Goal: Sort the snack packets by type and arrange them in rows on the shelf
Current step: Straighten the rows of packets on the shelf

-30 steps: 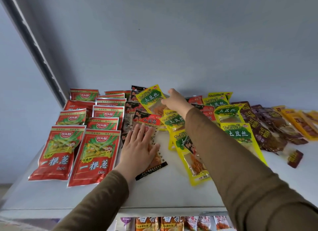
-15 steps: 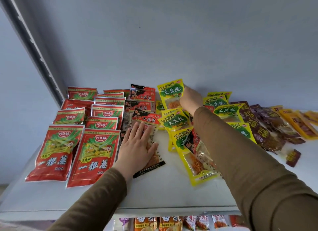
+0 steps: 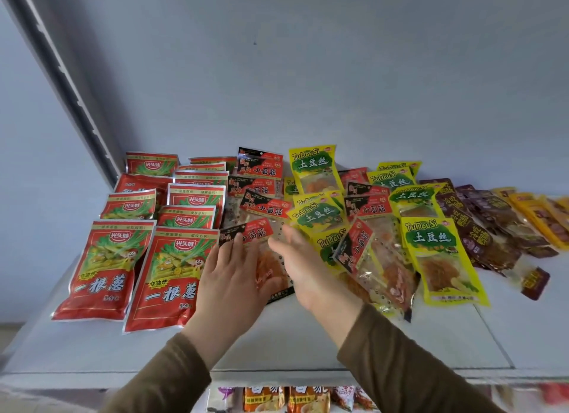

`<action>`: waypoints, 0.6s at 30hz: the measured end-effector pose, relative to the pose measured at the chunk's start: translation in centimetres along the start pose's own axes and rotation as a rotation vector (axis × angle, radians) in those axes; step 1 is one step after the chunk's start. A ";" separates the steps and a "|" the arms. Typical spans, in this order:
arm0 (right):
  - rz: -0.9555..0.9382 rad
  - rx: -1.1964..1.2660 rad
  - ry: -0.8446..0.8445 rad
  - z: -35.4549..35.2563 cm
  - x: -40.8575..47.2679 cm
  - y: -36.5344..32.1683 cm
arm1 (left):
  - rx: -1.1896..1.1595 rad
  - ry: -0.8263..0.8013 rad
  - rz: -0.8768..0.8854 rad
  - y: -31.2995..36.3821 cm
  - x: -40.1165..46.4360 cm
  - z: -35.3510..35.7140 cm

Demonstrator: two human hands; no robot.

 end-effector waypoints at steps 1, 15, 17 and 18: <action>0.002 -0.003 0.013 0.1 0.4 0.2 | 0.008 -0.020 0.013 0.2 -0.1 0.2; -0.289 -0.368 0.181 0.5 4.5 -0.1 | -0.137 -0.122 0.123 -0.9 -0.3 0.1; -0.308 -0.410 0.198 -0.1 4.6 0.5 | -0.175 -0.103 0.133 -0.7 -0.7 0.2; -0.310 -0.423 0.189 -0.3 4.6 0.7 | -0.201 -0.106 0.134 -0.5 -0.9 0.3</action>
Point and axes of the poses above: each hand's wrist, its own x-axis towards the middle knuckle, its own z-axis out of the palm, y = z × x, the point moved 7 cm from there along x, towards the middle knuckle, and after that the axes turned 1 degree about x, right-handed, at the moved point
